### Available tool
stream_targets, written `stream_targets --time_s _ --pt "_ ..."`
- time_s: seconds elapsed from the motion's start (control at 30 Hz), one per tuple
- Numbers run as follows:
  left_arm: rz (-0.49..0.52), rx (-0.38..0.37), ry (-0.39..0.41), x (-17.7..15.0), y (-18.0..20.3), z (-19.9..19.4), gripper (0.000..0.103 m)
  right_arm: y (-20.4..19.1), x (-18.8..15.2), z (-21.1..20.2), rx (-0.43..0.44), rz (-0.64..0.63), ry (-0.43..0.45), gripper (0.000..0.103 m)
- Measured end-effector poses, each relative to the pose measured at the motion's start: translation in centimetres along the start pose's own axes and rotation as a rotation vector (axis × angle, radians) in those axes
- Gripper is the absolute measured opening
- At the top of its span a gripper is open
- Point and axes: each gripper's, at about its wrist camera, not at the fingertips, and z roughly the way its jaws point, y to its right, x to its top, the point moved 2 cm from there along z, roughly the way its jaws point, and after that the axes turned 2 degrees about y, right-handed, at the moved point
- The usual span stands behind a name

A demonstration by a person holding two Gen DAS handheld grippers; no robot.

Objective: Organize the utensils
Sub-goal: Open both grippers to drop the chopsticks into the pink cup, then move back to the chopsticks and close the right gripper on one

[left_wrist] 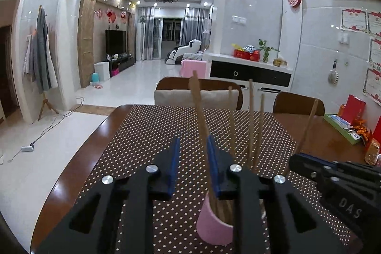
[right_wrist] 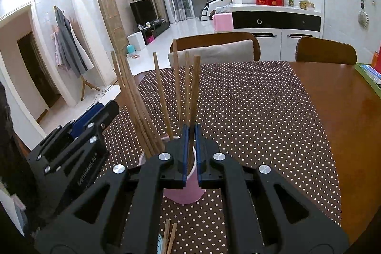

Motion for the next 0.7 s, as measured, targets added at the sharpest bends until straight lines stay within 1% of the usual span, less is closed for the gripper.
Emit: stream_targets --time_s 0.03,0.07,0.1,0.13,0.17,0.37,0.43,0.7 --pt "0.001 0.002 -0.003 -0.1 -0.2 -0.1 0.027 -0.1 -0.2 -0.1 0.0 -0.002 -0.008 0.013" --pt "0.001 0.003 -0.004 -0.3 -0.4 -0.3 0.028 -0.1 -0.3 -0.1 0.0 -0.002 -0.009 0.021" --pt "0.003 0.004 -0.004 -0.4 -0.5 -0.5 0.028 -0.1 -0.6 -0.3 -0.006 -0.001 -0.005 0.026" --pt "0.005 0.005 -0.002 -0.5 -0.7 -0.7 0.029 0.0 -0.7 -0.5 -0.014 0.0 -0.001 0.038" --pt "0.01 0.007 -0.001 -0.7 -0.8 -1.0 0.03 -0.1 -0.8 -0.7 -0.019 0.002 0.003 0.048" --pt "0.029 0.008 -0.007 -1.2 -0.6 -2.6 0.033 0.5 -1.7 -1.8 -0.047 0.036 -0.007 0.048" --pt "0.036 0.006 -0.006 -1.5 -0.5 -3.3 0.037 0.7 -2.0 -2.2 -0.046 0.043 -0.004 0.048" --pt "0.063 0.007 -0.004 -2.3 0.1 -5.9 0.038 1.5 -3.3 -4.0 -0.053 0.068 -0.01 0.052"
